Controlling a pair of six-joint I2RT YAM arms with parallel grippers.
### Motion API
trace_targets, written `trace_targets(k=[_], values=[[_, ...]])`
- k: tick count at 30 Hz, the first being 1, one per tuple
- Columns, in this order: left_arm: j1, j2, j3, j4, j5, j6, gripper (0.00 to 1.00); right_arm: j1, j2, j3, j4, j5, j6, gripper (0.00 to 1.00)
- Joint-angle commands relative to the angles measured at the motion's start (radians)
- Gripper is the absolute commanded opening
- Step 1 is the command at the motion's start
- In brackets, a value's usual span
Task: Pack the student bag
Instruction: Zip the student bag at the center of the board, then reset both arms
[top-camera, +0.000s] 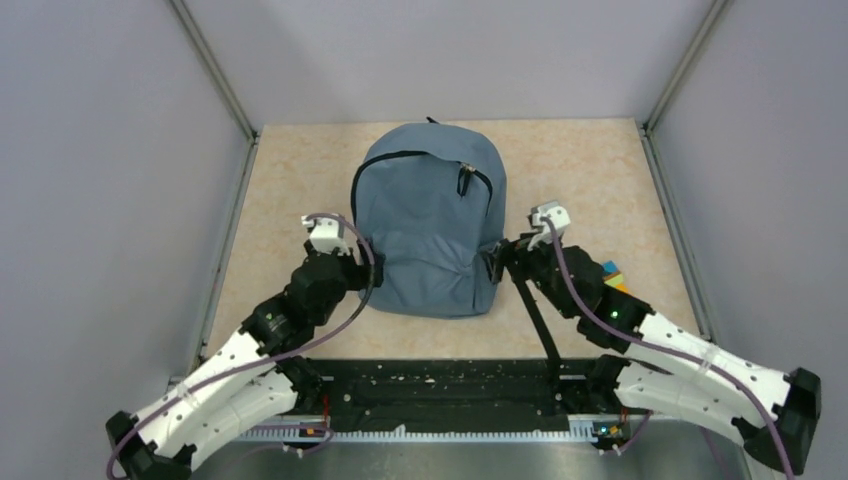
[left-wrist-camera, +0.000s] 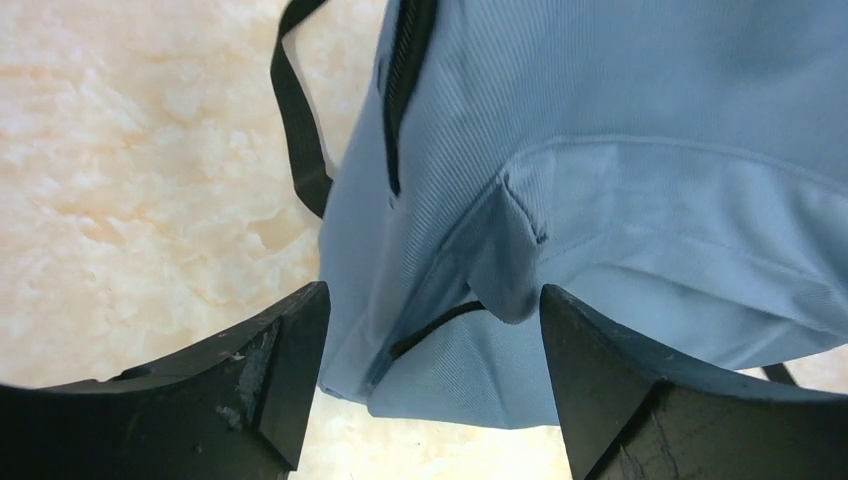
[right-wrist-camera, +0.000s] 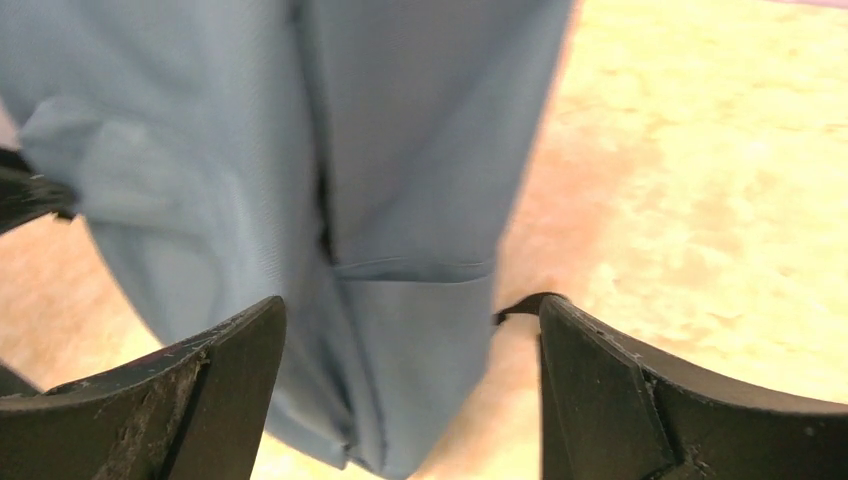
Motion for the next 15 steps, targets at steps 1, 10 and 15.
trace_targets(k=[1,10,15], values=[[0.09,-0.108,0.036,0.06,0.1,0.121,0.83,-0.164,-0.112,0.037,-0.094,-0.172,-0.002,0.95],[0.176,-0.187,0.066,0.044,-0.201,0.183,0.86,-0.467,-0.218,0.033,-0.166,-0.066,0.009,0.99],[0.175,-0.243,0.043,0.058,-0.264,0.165,0.92,-0.473,-0.327,-0.068,-0.063,0.085,-0.052,0.99]])
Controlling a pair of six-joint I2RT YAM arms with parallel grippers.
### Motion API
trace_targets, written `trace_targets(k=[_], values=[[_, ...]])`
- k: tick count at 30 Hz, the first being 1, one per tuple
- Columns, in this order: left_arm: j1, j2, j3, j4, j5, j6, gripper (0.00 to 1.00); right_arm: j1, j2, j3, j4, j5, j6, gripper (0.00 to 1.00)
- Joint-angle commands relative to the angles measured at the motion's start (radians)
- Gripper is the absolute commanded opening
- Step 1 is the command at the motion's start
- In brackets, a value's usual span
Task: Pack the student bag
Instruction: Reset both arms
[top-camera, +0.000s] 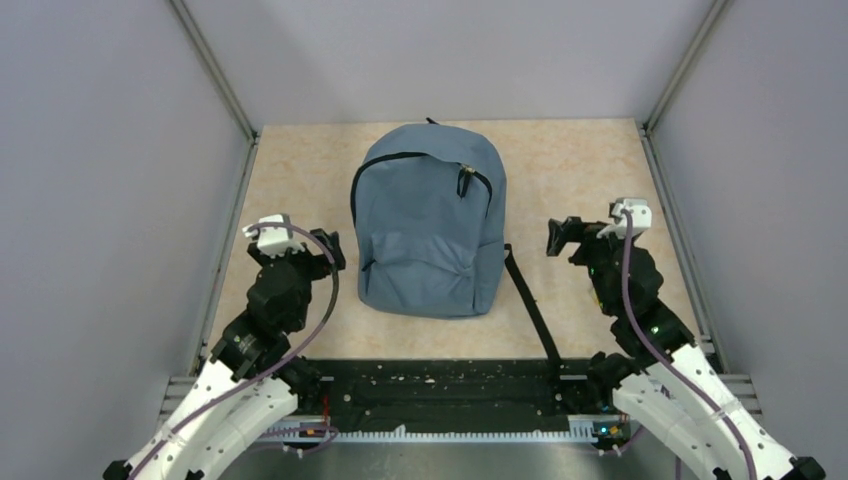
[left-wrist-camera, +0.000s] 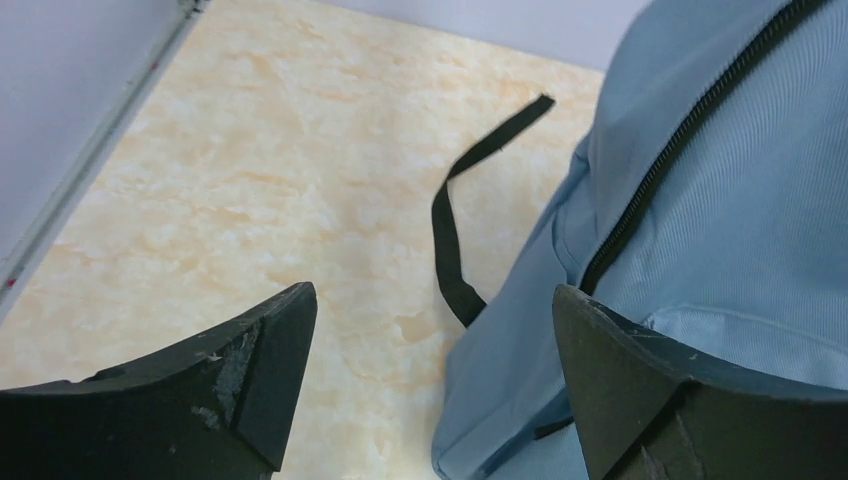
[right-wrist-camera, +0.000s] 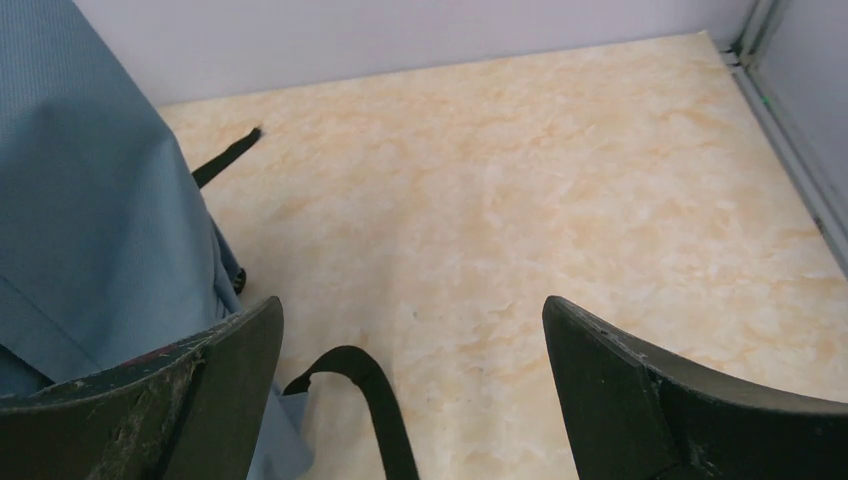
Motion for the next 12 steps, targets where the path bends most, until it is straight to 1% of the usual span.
trace_targets(k=[1,5,12], values=[[0.004,-0.047,0.007,0.059,-0.098,0.009,0.92,-0.006,-0.104,-0.075,0.092,0.136,-0.043,0.99],[0.004,-0.074,-0.005,0.068,-0.104,0.014,0.93,-0.007,-0.166,-0.122,0.116,0.161,-0.043,0.99],[0.003,-0.093,-0.001,0.057,-0.105,0.019,0.94,-0.007,-0.161,-0.117,0.11,0.17,-0.043,0.99]])
